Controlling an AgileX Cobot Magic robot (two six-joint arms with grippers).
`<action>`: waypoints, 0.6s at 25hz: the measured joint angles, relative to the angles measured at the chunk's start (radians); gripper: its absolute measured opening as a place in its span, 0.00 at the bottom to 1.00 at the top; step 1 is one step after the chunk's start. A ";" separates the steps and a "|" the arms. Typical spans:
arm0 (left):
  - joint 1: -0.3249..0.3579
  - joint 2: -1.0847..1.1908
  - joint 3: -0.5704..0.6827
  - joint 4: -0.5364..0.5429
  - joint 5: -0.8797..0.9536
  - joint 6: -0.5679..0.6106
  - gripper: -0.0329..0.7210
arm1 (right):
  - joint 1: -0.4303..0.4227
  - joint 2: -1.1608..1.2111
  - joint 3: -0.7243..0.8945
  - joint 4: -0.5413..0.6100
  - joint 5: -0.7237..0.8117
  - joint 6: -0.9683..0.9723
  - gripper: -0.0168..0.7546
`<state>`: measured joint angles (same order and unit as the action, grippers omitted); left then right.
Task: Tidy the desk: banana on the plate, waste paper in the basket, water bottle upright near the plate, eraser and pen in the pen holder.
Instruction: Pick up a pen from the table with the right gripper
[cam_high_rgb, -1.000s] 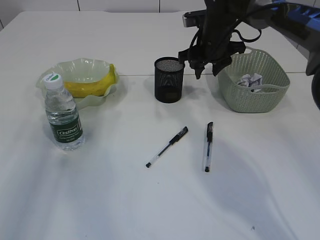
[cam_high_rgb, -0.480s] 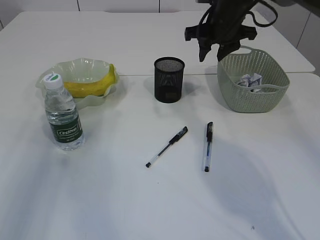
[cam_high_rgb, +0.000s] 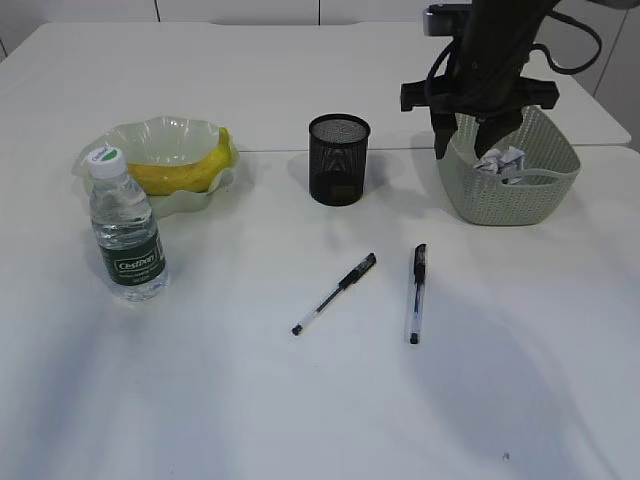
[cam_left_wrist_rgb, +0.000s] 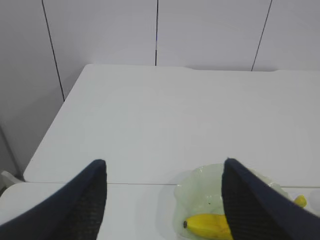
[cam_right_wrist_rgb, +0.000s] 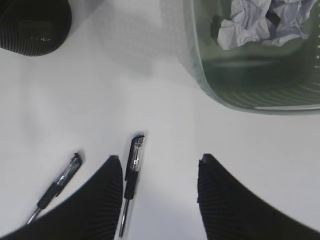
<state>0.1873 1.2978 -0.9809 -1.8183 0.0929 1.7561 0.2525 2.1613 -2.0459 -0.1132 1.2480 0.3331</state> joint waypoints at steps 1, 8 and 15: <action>0.000 0.000 0.000 0.000 0.008 -0.002 0.71 | 0.000 0.000 0.000 0.002 0.000 0.018 0.50; 0.000 0.000 0.000 0.000 0.061 -0.008 0.71 | 0.000 0.017 0.000 0.076 -0.002 0.092 0.50; 0.000 0.000 0.000 0.000 0.064 -0.008 0.71 | 0.000 0.081 0.050 0.131 -0.008 0.136 0.50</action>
<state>0.1873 1.2978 -0.9809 -1.8183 0.1565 1.7479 0.2525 2.2426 -1.9960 0.0177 1.2397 0.4692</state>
